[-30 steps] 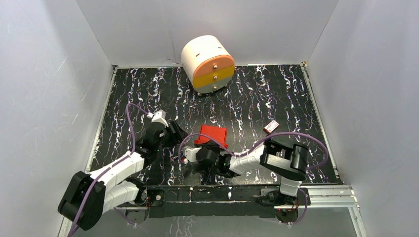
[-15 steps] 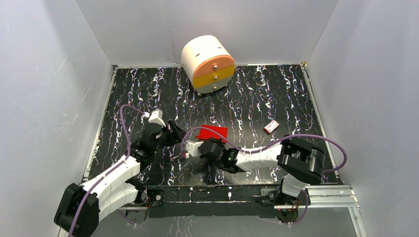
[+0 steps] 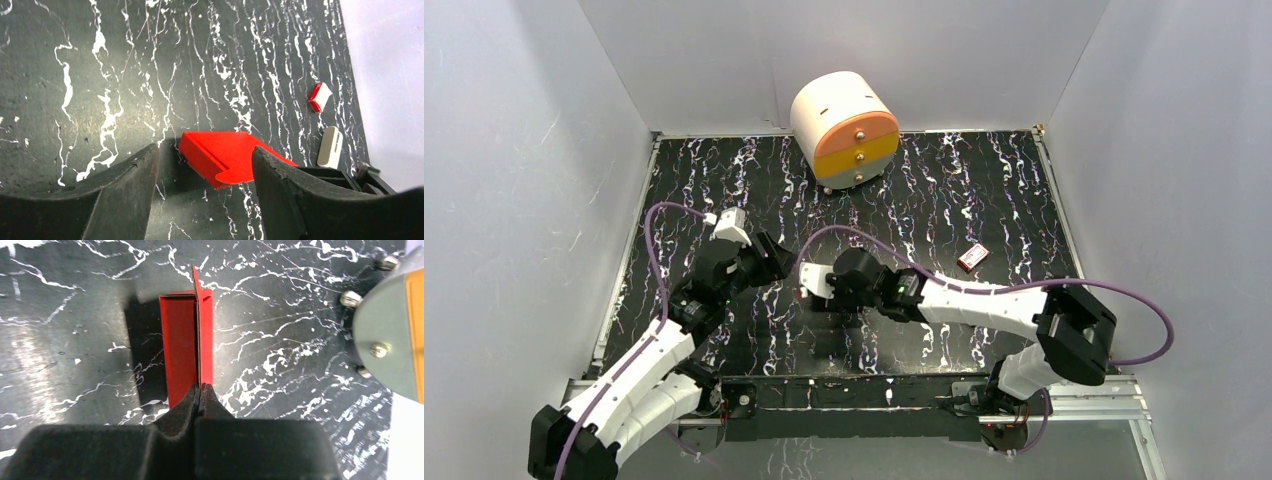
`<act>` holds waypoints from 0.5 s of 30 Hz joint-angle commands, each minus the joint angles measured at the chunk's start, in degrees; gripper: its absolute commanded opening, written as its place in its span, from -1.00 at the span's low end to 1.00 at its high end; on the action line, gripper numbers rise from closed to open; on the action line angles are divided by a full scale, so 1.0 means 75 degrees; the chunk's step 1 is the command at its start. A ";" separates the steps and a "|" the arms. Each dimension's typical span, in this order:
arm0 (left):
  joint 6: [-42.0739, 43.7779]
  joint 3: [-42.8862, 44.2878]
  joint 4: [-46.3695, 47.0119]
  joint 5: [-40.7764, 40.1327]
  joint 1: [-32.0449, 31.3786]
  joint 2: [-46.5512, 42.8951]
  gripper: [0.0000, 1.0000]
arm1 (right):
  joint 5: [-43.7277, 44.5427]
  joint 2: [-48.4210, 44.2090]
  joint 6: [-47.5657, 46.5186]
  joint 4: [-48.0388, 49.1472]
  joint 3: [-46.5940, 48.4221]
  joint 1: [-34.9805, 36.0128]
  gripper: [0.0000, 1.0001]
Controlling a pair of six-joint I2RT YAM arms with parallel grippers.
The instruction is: Fold the paper box
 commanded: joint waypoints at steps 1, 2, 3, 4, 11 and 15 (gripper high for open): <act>0.0539 0.0842 -0.1120 0.0129 0.0005 -0.0378 0.31 | -0.2246 -0.0333 0.0602 -0.1033 0.0688 -0.0643 -1.00; 0.0637 0.0988 -0.1308 0.0169 0.0005 -0.0394 0.31 | -0.2607 -0.0316 0.0630 -0.1108 0.0784 -0.0819 -1.00; 0.0746 0.1121 -0.1497 0.0293 0.0005 -0.0390 0.32 | -0.2955 -0.0278 0.0654 -0.1203 0.0872 -0.0988 -1.00; 0.0873 0.1271 -0.1715 0.0450 0.0005 -0.0376 0.32 | -0.3207 -0.0216 0.0679 -0.1280 0.0965 -0.1148 -1.00; 0.1760 0.1869 -0.2886 0.0699 0.0005 -0.0221 0.32 | -0.4685 0.0745 0.0553 -0.2056 0.1904 -0.2095 -1.00; 0.1726 0.1810 -0.2871 0.0717 0.0005 -0.0141 0.31 | -0.4833 0.1297 0.0395 -0.2268 0.2423 -0.2311 -1.00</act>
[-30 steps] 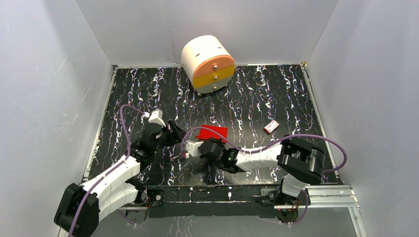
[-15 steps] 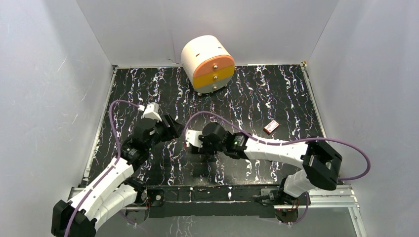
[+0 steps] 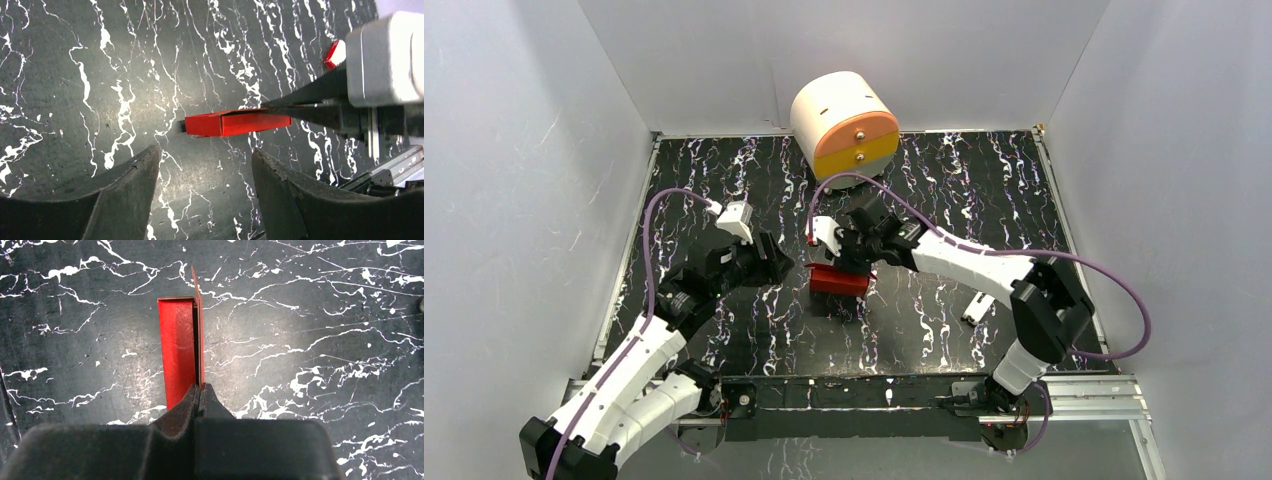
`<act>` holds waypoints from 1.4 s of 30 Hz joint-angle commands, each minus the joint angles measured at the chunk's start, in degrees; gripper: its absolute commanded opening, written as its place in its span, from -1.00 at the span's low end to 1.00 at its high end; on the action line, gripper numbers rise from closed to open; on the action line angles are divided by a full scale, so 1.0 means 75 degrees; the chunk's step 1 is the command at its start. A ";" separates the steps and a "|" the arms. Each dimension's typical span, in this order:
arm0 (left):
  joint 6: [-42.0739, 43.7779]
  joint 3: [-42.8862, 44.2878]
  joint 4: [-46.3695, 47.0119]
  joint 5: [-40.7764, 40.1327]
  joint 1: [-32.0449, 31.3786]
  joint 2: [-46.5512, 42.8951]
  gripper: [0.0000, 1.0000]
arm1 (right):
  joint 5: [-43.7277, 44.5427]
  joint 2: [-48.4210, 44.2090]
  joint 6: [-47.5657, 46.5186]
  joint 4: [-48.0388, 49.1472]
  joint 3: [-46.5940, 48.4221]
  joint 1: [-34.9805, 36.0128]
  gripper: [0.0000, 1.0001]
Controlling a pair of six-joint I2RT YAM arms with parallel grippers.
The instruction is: Fold the paper box
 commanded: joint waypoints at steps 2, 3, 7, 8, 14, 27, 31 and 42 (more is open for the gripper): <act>0.0092 0.0058 -0.0358 0.0270 0.0005 0.0172 0.30 | -0.0724 0.0641 -0.0168 -0.0536 0.0774 -0.0151 -1.00; -0.0058 -0.0061 -0.0217 0.0323 0.0005 0.0208 0.29 | -0.0702 0.0727 -0.0192 -0.0564 0.0850 -0.0153 -1.00; -0.0361 -0.0554 0.0372 0.0619 0.0005 0.0409 0.28 | -0.0681 0.0917 -0.0280 -0.0598 0.0983 -0.0159 -0.97; -0.0349 -0.0554 0.0369 0.0625 0.0002 0.0490 0.28 | -0.0663 0.0940 -0.0299 -0.0595 0.0994 -0.0154 -0.94; -0.0089 -0.0285 0.0112 0.0614 0.0002 0.0857 0.28 | -0.0492 0.0975 -0.0312 -0.0451 0.1047 -0.0153 -0.75; 0.1077 0.0237 -0.0260 0.0827 0.0005 0.1022 0.29 | -0.0040 0.0517 -0.0088 0.0373 0.0738 -0.0165 -0.43; 0.1313 0.0304 -0.0250 0.0902 0.0005 0.1175 0.29 | -0.0076 0.0366 0.0081 0.0429 0.0811 -0.0174 -0.32; 0.2175 0.0747 -0.0278 0.1037 0.0005 0.1457 0.29 | 0.0535 -0.0525 0.1165 0.0451 0.0777 -0.0160 0.19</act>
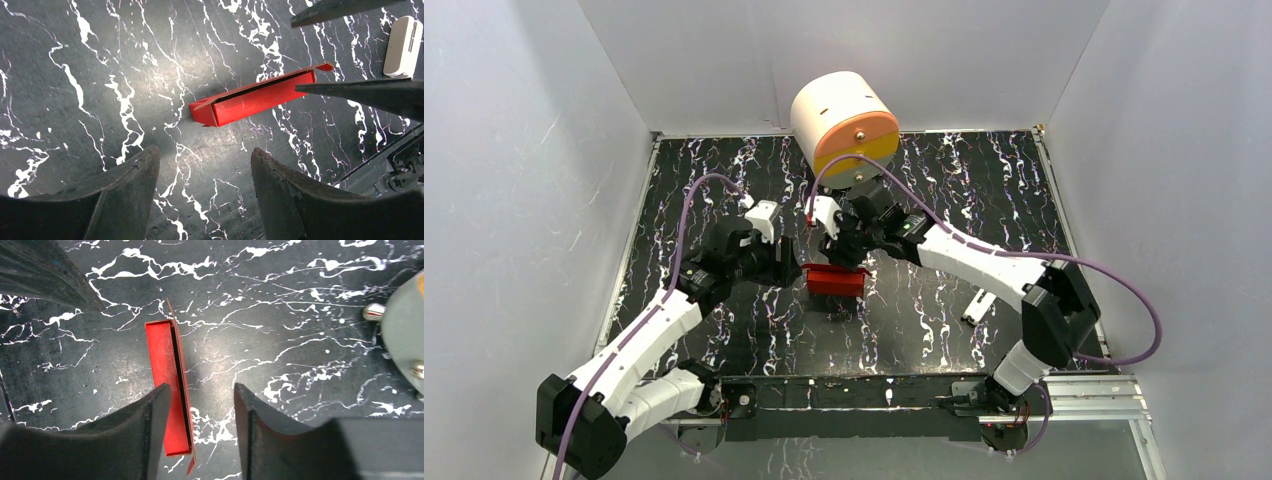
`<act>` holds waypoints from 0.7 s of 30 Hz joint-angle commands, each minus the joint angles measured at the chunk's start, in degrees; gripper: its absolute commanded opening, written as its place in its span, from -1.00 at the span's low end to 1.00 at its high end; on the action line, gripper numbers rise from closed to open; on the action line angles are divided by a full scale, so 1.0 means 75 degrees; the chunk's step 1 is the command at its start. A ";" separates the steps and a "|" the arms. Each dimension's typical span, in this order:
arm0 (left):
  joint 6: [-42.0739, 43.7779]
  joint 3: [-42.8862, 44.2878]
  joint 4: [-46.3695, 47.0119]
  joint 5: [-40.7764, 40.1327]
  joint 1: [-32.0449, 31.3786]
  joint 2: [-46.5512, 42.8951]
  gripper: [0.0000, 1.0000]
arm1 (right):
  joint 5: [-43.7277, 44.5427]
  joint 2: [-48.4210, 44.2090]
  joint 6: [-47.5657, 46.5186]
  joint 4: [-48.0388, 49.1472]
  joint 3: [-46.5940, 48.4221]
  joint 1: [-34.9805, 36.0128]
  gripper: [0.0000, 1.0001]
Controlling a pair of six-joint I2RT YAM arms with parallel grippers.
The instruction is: Fold the paper box
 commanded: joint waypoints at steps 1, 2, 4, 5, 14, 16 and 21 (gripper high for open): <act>0.0608 0.0489 -0.0087 0.0219 0.0005 -0.0032 0.29 | 0.0659 -0.0779 0.0815 0.0230 0.0044 -0.0010 0.29; 0.0675 0.0510 -0.0081 0.0206 0.0005 -0.0032 0.29 | 0.0879 -0.0910 0.0981 0.0146 0.0011 -0.0012 0.36; 0.0807 0.0506 -0.0099 0.0187 0.0005 0.0005 0.29 | 0.1308 -0.1230 0.1287 -0.0033 -0.0106 -0.0021 0.47; 0.0858 0.0517 -0.0136 0.0150 0.0002 0.0033 0.29 | 0.1493 -0.1393 0.1457 -0.0149 -0.0168 -0.0038 0.50; 0.1696 0.1091 -0.0568 -0.0009 0.0005 0.0600 0.28 | 0.2685 -0.1971 0.3001 -0.1794 -0.0125 -0.0181 0.53; 0.1799 0.1241 -0.0633 -0.0012 0.0005 0.0815 0.28 | 0.2759 -0.2046 0.3207 -0.2012 -0.0315 -0.0209 0.48; 0.1819 0.1577 -0.0841 -0.0055 0.0008 0.1523 0.27 | 0.2589 -0.2036 0.3605 -0.2338 -0.0569 -0.0256 0.28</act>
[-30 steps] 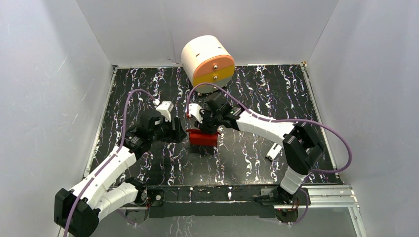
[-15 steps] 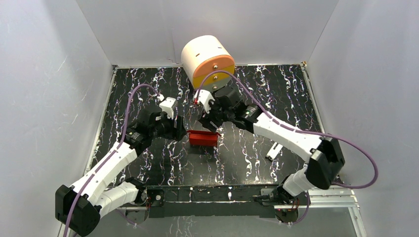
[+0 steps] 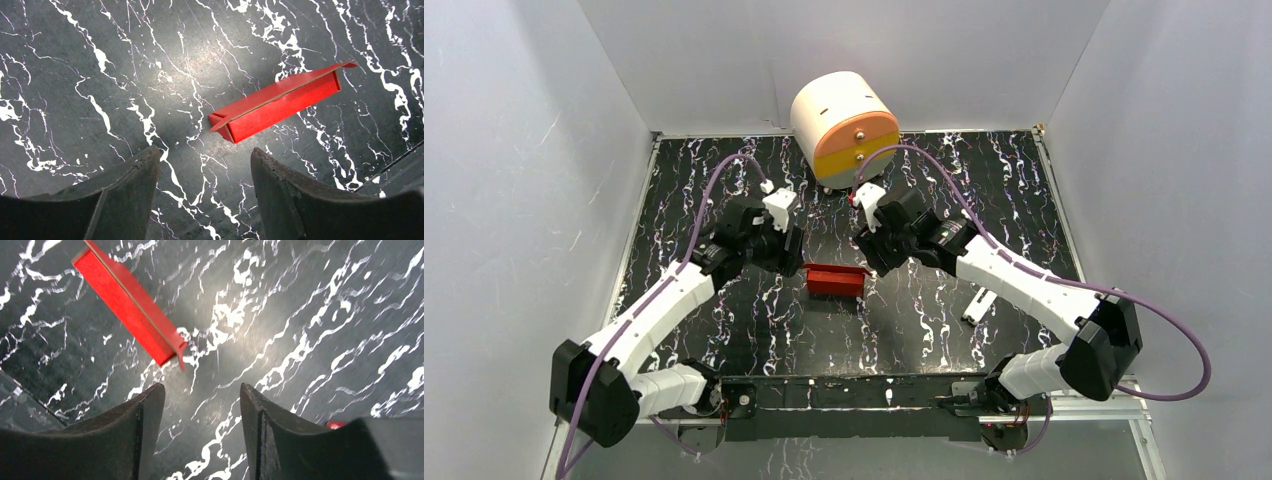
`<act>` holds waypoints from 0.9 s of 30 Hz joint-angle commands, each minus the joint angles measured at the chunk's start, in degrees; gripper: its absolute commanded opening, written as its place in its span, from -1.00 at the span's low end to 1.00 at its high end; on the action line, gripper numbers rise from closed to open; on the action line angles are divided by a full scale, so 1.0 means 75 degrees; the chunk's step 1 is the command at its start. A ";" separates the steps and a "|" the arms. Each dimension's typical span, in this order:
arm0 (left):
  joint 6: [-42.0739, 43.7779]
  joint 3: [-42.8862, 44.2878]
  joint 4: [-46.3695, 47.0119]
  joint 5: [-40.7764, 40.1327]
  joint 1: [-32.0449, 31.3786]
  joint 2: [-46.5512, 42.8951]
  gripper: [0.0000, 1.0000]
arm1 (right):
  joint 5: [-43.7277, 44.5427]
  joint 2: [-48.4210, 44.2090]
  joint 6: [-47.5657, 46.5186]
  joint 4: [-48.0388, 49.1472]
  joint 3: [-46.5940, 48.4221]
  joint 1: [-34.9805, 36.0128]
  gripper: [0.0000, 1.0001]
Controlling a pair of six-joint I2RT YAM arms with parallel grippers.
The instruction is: Fold the paper box
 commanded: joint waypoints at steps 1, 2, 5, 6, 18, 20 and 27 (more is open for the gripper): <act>0.0259 0.0488 -0.0405 -0.0070 0.0016 0.0514 0.27 | -0.0116 -0.0159 0.0713 -0.0442 -0.0191 -0.0050 0.25; 0.0282 0.0526 -0.0408 -0.0077 0.0017 0.0637 0.26 | -0.0312 -0.0141 0.0762 -0.0394 -0.0262 -0.0045 0.22; 0.0311 0.0687 -0.0433 0.0097 0.0015 0.0944 0.25 | -0.0552 -0.0024 0.0799 -0.0246 -0.0453 -0.0041 0.14; 0.0316 0.0750 -0.0454 0.0173 0.0016 0.1014 0.24 | -0.0570 0.0027 0.0789 -0.0230 -0.0475 -0.0049 0.12; 0.0503 0.1120 -0.0670 0.0541 0.0027 0.1571 0.08 | -0.1088 0.0667 0.0128 0.0857 -0.0642 -0.0126 -0.04; 0.0503 0.1149 -0.0684 0.0602 0.0035 0.1608 0.06 | -0.1181 0.0756 0.0061 0.0887 -0.0576 -0.0126 -0.07; 0.0505 0.1208 -0.0707 0.0689 0.0040 0.1805 0.03 | -0.1296 0.0945 -0.0006 0.0961 -0.0591 -0.0180 -0.16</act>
